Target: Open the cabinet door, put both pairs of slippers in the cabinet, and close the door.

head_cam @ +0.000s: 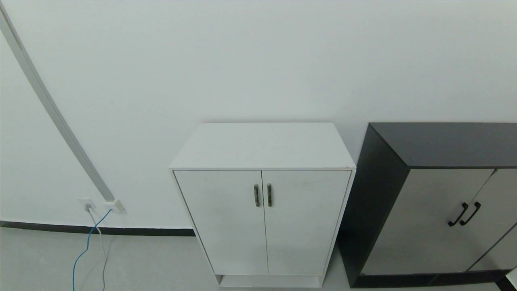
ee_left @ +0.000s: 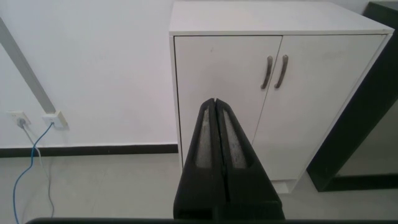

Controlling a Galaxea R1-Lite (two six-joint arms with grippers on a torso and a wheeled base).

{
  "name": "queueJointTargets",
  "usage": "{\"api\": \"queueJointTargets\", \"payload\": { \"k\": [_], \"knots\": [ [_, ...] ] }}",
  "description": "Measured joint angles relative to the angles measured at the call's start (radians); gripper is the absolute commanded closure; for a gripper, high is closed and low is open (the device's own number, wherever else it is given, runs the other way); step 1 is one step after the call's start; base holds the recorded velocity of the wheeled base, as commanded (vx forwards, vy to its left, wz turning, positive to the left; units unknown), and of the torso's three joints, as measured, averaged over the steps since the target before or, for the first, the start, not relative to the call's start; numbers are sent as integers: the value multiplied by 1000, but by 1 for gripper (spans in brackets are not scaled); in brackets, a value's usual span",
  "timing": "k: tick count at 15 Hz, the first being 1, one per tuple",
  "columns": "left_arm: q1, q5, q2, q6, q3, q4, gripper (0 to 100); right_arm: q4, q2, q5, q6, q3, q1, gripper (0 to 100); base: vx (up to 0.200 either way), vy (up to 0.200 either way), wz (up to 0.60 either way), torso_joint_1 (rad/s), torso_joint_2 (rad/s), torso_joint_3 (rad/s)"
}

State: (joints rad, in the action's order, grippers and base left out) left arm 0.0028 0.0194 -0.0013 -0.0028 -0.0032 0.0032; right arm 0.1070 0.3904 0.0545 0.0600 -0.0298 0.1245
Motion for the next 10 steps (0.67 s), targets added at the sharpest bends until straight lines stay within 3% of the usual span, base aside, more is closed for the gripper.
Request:
{"api": "queueJointTargets", "payload": {
  "k": [10],
  "knots": [
    [0, 0, 0, 0, 0, 0, 100, -113, -180, -51, -32, 26, 0, 100, 0, 0, 0, 0, 0, 0]
  ]
}}
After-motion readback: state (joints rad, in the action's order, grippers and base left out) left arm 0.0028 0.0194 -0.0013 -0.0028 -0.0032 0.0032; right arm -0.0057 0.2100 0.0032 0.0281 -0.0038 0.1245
